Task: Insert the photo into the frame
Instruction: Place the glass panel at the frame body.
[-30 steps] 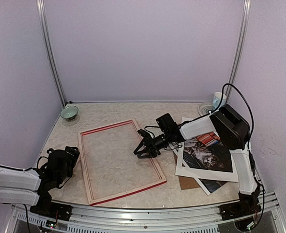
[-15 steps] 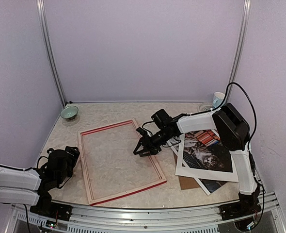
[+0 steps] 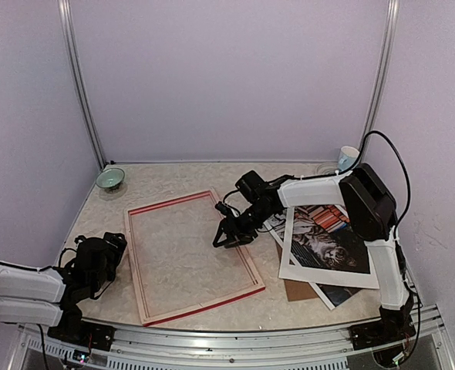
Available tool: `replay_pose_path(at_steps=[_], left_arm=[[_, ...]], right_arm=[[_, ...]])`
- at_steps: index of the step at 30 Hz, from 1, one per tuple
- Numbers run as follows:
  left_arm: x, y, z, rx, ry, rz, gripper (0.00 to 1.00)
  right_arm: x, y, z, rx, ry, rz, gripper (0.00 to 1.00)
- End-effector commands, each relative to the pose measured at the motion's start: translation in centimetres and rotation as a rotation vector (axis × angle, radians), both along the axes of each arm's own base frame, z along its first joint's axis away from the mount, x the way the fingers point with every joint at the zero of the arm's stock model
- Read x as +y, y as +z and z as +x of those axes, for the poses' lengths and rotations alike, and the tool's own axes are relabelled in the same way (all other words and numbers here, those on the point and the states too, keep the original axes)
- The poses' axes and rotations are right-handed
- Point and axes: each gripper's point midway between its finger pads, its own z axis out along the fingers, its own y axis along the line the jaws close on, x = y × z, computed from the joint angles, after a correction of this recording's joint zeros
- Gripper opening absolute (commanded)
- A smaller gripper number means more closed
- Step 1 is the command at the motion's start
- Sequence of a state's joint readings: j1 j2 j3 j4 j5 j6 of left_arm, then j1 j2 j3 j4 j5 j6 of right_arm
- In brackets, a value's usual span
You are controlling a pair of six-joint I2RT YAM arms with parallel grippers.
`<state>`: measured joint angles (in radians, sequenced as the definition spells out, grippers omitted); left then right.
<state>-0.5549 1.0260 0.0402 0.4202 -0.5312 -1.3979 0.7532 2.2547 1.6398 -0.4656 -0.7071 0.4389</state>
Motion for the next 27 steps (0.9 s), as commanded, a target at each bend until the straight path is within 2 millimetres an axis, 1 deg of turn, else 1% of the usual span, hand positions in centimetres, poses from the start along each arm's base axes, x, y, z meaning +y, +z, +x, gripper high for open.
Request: replay_pose_path(at_steps=[1,9,16,27], left_arm=[[0.7,-2.6,-1.5,0.103,-0.013,0.049,0.99],[0.7,-2.7,-1.6,0.105,-0.013,0.048,0.99],[0.7,-2.8,-1.6,0.106,-0.013,0.047,0.99],[0.8,-2.9,-1.6,0.107,-0.012,0.047,0.99]], right_arm=[[-0.2,1.5,0.3,-0.079,0.010,-0.049,0.57],[-0.6,1.9,0.7,-0.137,0.016,-0.109,0.59],[-0.8,2.1,0.6,-0.177,0.036,-0.159,0.61],[-1.4,3.0,1.2,-0.241,0.046,-0.222,0.65]])
